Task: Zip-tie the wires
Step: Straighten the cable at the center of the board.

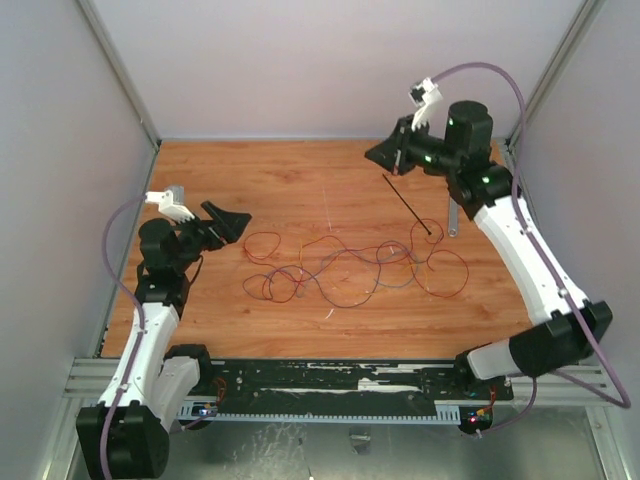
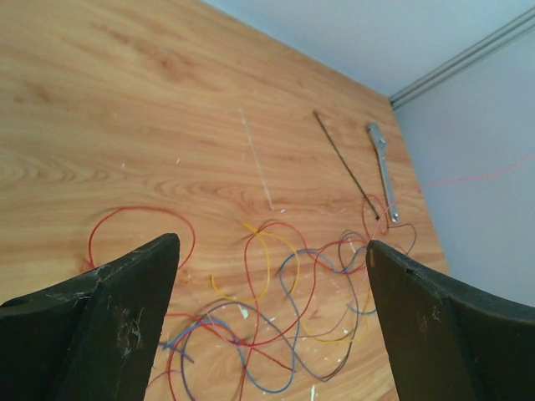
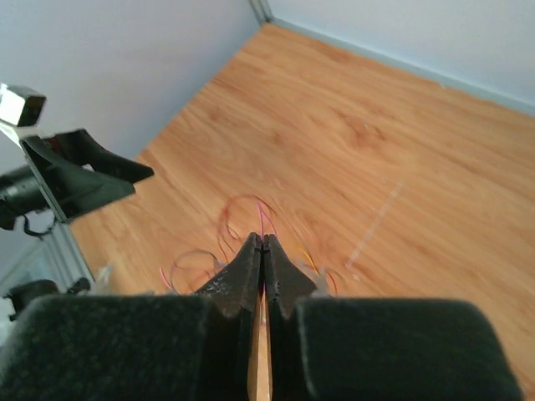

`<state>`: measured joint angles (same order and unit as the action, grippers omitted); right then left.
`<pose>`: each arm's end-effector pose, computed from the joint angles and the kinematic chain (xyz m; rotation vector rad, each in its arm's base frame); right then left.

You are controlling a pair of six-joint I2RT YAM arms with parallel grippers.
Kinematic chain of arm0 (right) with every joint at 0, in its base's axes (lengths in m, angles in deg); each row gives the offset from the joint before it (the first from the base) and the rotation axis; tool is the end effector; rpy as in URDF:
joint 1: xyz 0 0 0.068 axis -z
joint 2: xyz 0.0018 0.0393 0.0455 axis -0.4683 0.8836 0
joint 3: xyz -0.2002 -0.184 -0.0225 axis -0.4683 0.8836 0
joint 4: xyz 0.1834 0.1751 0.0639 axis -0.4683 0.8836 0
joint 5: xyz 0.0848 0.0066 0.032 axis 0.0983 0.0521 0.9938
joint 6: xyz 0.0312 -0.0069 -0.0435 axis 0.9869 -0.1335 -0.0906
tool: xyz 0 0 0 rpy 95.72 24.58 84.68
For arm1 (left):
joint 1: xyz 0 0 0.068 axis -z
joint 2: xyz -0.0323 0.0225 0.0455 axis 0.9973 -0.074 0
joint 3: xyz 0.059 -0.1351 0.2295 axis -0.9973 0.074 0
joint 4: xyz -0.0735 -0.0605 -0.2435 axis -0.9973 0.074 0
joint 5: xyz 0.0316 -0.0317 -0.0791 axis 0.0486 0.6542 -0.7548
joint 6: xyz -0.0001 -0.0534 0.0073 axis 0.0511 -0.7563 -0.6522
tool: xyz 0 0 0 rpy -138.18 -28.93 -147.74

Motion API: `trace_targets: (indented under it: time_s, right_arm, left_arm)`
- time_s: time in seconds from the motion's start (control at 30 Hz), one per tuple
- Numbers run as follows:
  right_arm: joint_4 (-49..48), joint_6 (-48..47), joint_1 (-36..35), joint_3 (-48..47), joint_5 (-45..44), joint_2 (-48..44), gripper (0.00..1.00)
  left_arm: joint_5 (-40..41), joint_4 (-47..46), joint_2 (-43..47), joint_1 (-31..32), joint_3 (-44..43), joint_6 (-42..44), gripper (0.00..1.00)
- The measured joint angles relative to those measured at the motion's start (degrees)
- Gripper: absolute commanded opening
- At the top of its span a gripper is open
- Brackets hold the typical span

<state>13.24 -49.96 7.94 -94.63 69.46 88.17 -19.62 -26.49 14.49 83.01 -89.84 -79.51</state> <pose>0.2988 0.1299 0.4430 -0.4571 1.8216 1.0097 0.1941 -0.0062 0.2846 -0.2274 1.7498 -0.7905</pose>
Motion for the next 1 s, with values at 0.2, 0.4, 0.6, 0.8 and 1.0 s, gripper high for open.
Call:
trace_targets:
  time_s: [0.2, 0.4, 0.6, 0.8, 1.0]
  right_arm:
    - [4.52, -4.48, 0.02, 9.46, -12.26, -10.47, 0.0]
    - [9.03, -5.86, 2.64, 14.4, -27.36, -17.16, 0.0]
    - [12.39, -6.14, 5.88, 15.58, -38.84, -19.91, 0.0]
    - [13.27, -6.95, 8.35, 21.44, -45.64, -21.68, 0.03]
    - [11.96, -6.97, 13.07, 32.72, -47.93, -22.8, 0.0]
  left_arm:
    - [1.77, 0.48, -0.11, 0.0, 3.89, -1.22, 0.98]
    - [3.98, 0.66, -0.57, 0.0, 4.7, -3.3, 0.98]
    - [5.18, 0.68, -1.75, 0.0, 4.74, -4.31, 0.98]
    - [5.62, 0.66, -1.9, 0.0, 4.76, -4.35, 0.98]
    - [5.62, 0.66, -2.34, 0.0, 4.76, -4.35, 0.98]
